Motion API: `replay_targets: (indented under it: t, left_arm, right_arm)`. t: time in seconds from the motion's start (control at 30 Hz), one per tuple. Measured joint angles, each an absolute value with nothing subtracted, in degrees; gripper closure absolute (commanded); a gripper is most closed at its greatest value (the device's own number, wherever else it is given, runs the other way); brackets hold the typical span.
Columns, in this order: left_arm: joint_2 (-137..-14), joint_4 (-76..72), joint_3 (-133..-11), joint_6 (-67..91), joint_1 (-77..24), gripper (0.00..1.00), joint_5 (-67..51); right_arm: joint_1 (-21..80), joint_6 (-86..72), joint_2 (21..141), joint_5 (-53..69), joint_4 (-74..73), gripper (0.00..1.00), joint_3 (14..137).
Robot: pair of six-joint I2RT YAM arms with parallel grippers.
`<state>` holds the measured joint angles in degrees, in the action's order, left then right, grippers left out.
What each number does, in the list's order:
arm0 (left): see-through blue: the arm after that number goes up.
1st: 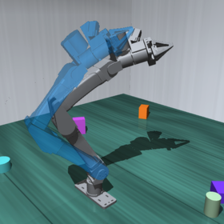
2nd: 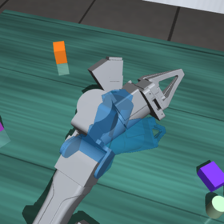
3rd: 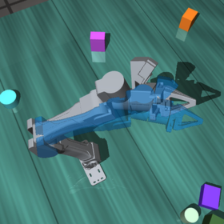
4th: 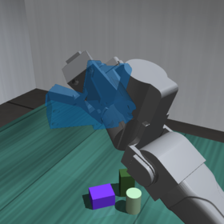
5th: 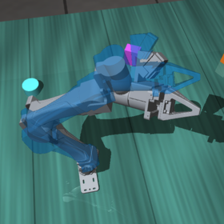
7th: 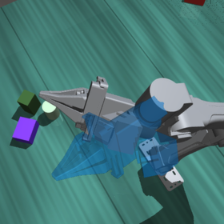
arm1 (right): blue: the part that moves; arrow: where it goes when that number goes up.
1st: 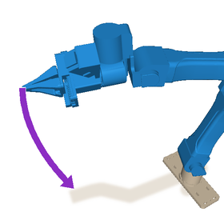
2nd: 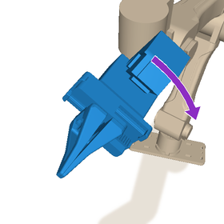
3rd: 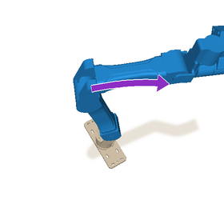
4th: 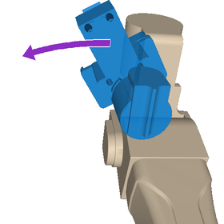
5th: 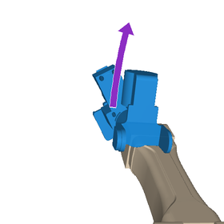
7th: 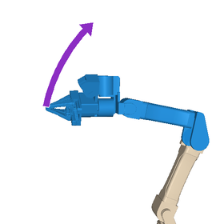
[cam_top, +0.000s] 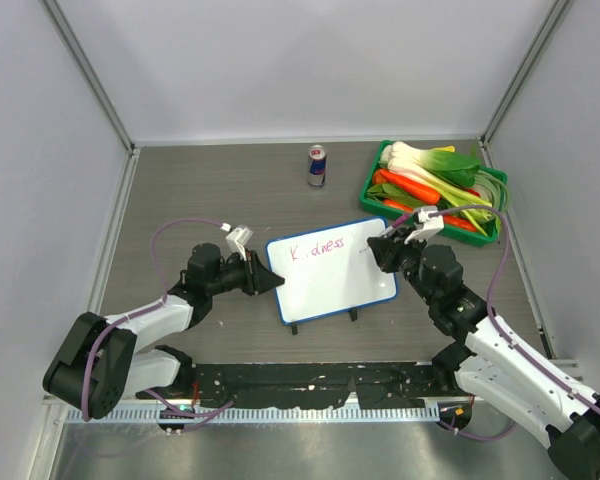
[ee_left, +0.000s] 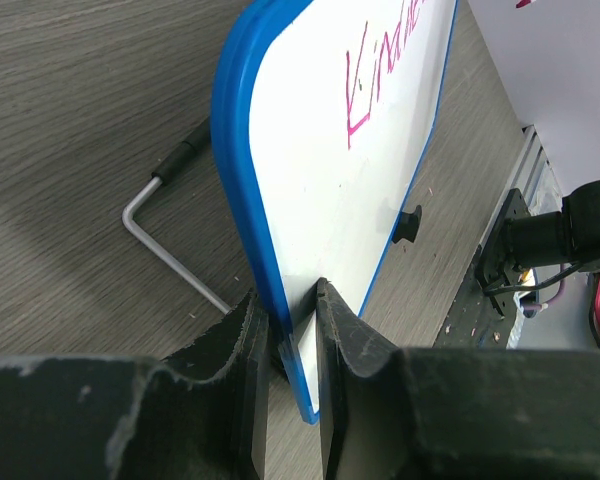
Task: Write a sentence on the whiteboard
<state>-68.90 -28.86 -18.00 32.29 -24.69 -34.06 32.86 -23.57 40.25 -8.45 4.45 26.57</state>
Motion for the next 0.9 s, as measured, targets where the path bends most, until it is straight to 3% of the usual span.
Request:
replay_targets:
  t: [0.9]
  left_arm:
    - [-69.54,-28.71,-18.52,32.29,-24.75,1.0,-34.13]
  right_arm:
    - [32.86,-19.75,54.68,-11.53,14.15,0.99,31.64]
